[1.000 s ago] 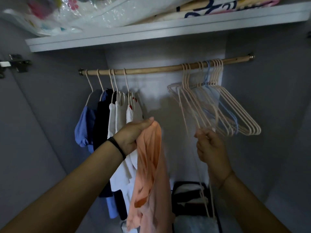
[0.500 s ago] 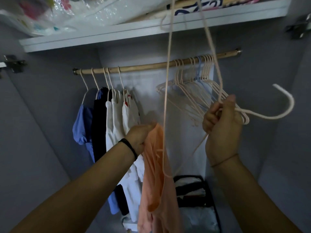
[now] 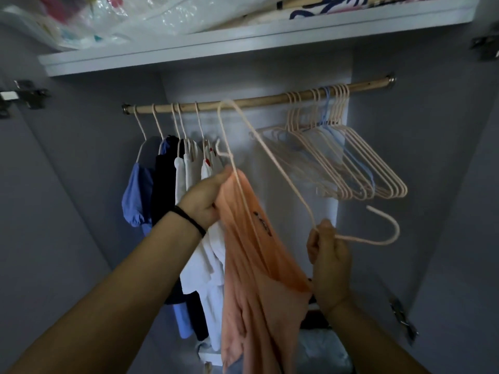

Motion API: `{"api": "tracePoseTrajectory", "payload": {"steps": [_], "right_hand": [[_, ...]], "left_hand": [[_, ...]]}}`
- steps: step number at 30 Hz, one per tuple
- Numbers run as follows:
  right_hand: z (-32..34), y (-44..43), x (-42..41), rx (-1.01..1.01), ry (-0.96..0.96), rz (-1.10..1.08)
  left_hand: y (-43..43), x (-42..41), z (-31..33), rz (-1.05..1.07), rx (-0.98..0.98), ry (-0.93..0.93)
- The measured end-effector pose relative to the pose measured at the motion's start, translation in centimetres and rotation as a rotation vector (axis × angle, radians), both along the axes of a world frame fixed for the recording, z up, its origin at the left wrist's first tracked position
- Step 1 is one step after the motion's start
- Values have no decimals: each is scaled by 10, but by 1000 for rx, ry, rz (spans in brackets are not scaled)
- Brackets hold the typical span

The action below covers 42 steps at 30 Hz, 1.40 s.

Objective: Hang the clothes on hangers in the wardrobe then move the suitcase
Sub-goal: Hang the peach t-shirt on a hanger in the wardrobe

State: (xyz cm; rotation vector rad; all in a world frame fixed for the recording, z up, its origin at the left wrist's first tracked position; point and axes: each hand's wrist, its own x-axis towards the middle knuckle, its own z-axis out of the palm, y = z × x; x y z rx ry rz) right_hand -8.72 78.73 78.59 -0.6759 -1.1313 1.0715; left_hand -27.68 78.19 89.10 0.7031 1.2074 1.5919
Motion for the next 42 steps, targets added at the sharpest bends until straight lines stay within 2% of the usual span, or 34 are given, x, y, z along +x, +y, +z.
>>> {"api": "tracePoseTrajectory", "payload": {"steps": [5, 10, 14, 16, 19, 27, 35, 39, 42], "right_hand": [[-14, 14, 23, 35, -229, 90], [-3, 25, 43, 118, -416, 192], [6, 28, 58, 84, -483, 250], [9, 29, 63, 84, -445, 234], [12, 30, 66, 109, -428, 220], [6, 41, 62, 120, -683, 280], [29, 48, 63, 102, -766, 347], [45, 52, 63, 113, -865, 351], [49, 54, 59, 128, -905, 360]], "left_hand": [[-9, -36, -2, 157, -43, 55], [-15, -57, -15, 327, 2, 157], [-19, -56, -22, 401, 40, 306], [-20, -55, -24, 429, 54, 366], [-20, -57, -26, 425, 43, 382], [-16, -52, -27, 410, 90, 404], [-20, -53, -26, 518, 221, 505], [-21, -55, -24, 590, 292, 462], [-23, -53, -22, 616, 310, 567]]}}
